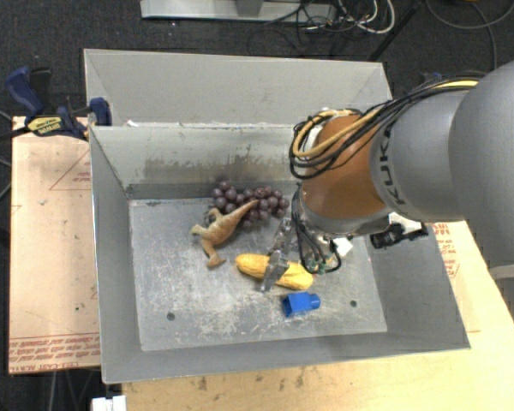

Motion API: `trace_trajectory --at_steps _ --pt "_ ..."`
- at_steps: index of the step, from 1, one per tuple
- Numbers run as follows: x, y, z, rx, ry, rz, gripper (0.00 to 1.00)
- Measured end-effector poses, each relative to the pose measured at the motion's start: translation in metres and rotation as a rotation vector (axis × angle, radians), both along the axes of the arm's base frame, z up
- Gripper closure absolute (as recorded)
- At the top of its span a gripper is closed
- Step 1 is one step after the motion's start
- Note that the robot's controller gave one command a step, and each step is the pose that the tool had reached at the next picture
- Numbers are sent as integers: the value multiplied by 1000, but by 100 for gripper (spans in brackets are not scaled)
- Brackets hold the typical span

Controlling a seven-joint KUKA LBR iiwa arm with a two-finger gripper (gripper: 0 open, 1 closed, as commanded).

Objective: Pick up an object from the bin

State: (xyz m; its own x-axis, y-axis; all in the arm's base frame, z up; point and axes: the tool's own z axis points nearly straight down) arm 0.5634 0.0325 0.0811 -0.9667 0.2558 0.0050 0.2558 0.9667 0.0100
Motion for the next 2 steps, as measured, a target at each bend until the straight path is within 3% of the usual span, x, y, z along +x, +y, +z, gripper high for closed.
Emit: trace_trajectory --at_steps 1,2 --pt "20 1 31 -10 -9 13 100" --pt "20 -1 194 -10 -13 -14 100"
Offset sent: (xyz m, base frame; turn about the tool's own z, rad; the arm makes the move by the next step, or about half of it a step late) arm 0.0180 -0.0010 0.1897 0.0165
